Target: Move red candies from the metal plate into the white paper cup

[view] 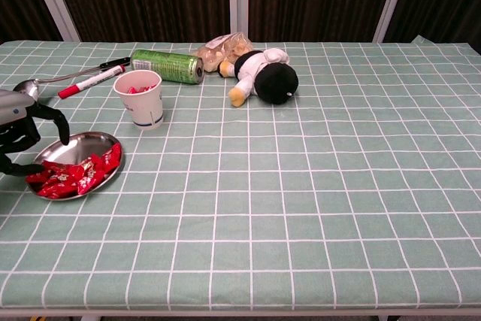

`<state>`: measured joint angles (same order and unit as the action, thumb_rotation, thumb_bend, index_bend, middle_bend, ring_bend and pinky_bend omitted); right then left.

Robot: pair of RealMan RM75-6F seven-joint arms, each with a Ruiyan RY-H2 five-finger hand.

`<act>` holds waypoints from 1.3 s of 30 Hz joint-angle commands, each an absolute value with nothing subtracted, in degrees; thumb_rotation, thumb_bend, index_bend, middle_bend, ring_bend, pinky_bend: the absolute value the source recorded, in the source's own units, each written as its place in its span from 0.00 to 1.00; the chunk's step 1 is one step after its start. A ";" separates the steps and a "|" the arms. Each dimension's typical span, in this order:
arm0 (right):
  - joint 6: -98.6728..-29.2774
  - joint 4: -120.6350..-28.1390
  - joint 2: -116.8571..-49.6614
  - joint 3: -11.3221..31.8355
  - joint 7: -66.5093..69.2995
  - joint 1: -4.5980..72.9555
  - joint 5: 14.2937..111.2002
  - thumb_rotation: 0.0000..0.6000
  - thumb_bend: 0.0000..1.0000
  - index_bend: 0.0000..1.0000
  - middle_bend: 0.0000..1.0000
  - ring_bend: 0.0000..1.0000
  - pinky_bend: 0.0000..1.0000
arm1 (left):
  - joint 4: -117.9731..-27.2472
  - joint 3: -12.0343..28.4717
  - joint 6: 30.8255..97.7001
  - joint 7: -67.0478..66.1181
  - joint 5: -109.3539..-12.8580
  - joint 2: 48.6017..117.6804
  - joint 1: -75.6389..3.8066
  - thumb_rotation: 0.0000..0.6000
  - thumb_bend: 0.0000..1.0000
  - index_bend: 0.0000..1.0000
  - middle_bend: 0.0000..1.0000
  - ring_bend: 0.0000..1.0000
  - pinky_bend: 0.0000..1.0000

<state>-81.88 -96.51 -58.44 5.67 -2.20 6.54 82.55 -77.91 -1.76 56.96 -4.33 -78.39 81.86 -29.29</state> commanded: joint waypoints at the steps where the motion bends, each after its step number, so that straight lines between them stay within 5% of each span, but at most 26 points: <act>1: -81.90 -96.50 -58.41 5.69 -2.21 6.58 82.58 1.00 0.09 0.03 0.28 0.07 0.26 | -77.49 -1.64 56.24 -6.26 -77.42 82.80 -29.28 1.00 0.28 0.46 0.95 0.88 1.00; 20: -82.12 -97.16 -58.13 5.72 -2.92 6.50 82.25 1.00 0.08 0.03 0.28 0.07 0.26 | -71.47 0.28 52.86 -6.23 -74.76 87.55 -29.90 1.00 0.28 0.48 0.95 0.88 1.00; 31: -81.91 -97.44 -58.04 5.80 -3.25 6.66 82.03 1.00 0.09 0.03 0.28 0.07 0.26 | -70.20 0.62 54.51 -2.84 -76.89 88.16 -29.50 1.00 0.38 0.65 0.97 0.88 1.00; 39: -81.95 -97.28 -58.02 5.75 -3.09 6.63 82.07 1.00 0.08 0.03 0.28 0.07 0.27 | -72.57 3.04 56.64 0.79 -78.30 85.64 -30.30 1.00 0.41 0.67 0.97 0.89 1.00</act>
